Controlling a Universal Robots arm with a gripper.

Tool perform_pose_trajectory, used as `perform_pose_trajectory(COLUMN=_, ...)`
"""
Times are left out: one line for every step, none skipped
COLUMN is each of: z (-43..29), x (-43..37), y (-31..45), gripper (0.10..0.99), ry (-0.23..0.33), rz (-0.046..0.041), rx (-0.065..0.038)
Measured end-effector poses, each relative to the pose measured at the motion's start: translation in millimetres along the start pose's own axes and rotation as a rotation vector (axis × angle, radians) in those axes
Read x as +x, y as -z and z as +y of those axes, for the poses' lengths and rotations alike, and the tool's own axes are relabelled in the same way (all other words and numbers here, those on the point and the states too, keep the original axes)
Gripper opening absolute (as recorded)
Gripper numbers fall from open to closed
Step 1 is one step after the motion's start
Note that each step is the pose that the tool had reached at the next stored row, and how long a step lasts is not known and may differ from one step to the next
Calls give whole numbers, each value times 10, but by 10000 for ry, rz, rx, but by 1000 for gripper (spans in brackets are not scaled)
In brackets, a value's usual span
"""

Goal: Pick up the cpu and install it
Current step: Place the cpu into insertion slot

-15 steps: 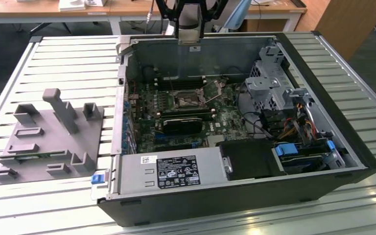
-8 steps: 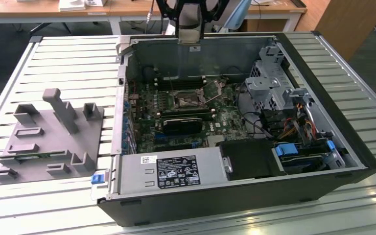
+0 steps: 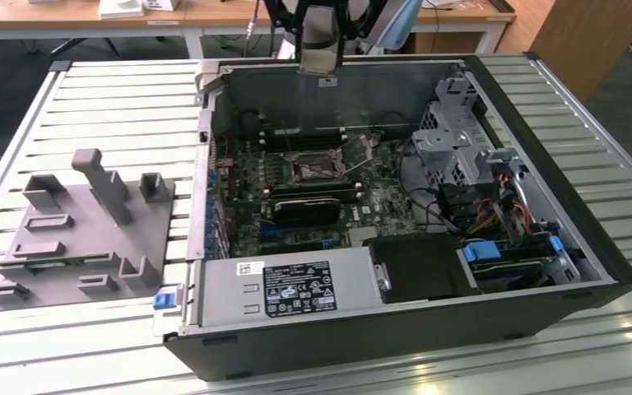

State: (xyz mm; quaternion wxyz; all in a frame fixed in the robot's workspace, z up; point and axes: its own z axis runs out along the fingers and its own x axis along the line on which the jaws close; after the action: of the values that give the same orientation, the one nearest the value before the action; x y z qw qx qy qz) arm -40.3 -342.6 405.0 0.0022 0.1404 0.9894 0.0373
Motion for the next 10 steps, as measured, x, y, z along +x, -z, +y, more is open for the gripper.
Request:
perform_pose_trajectory(z=0, x=0, y=-1, gripper=529, ry=-153, rz=-11, rx=-1)
perform_pose_trajectory(z=0, x=0, y=-2, gripper=529, ry=-296, rz=-23, rx=-2)
perform_pose_trajectory(z=0, x=0, y=-2, gripper=529, ry=-442, rz=-33, rx=-2)
perform_pose_trajectory(z=0, x=0, y=-3, gripper=529, ry=-587, rz=-44, rx=-2)
perform_pose_trajectory(z=0, x=0, y=-4, gripper=529, ry=-747, rz=-57, rx=-2)
perform_pose_trajectory(z=0, x=0, y=-4, gripper=529, ry=-900, rz=-69, rx=-3)
perform_pose_trajectory(z=0, x=0, y=-5, gripper=529, ry=-1049, rz=-79, rx=-2)
perform_pose_trajectory(z=0, x=0, y=-6, gripper=529, ry=-1197, rz=-91, rx=-3)
perform_pose_trajectory(z=0, x=0, y=-6, gripper=529, ry=-1342, rz=-102, rx=-2)
perform_pose_trajectory(z=0, x=0, y=-7, gripper=529, ry=-1488, rz=-113, rx=-3)
